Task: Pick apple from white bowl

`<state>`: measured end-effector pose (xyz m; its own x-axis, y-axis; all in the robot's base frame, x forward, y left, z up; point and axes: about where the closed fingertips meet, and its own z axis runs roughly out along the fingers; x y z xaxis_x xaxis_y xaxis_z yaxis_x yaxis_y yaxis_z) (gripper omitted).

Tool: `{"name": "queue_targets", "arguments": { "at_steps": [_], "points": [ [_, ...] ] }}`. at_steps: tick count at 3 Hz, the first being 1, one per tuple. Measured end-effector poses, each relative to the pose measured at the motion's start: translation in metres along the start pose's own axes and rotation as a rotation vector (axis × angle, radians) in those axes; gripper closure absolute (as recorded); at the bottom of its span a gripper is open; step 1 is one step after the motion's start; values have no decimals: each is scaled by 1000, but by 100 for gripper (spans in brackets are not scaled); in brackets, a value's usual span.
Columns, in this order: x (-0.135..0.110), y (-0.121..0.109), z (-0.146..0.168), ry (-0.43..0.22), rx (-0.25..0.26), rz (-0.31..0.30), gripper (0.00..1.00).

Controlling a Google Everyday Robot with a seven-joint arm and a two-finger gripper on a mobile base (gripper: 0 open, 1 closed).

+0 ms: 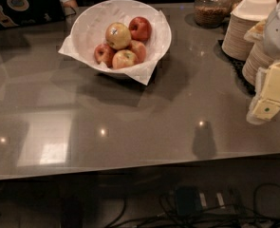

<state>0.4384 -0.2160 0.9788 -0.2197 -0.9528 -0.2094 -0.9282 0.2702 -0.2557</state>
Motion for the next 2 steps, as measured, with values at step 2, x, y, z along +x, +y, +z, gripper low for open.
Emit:
{"name": "queue_targets", "arguments": {
  "at_steps": [2],
  "points": [
    [-22,-2,2,-50,11,-26,0]
  ]
}}
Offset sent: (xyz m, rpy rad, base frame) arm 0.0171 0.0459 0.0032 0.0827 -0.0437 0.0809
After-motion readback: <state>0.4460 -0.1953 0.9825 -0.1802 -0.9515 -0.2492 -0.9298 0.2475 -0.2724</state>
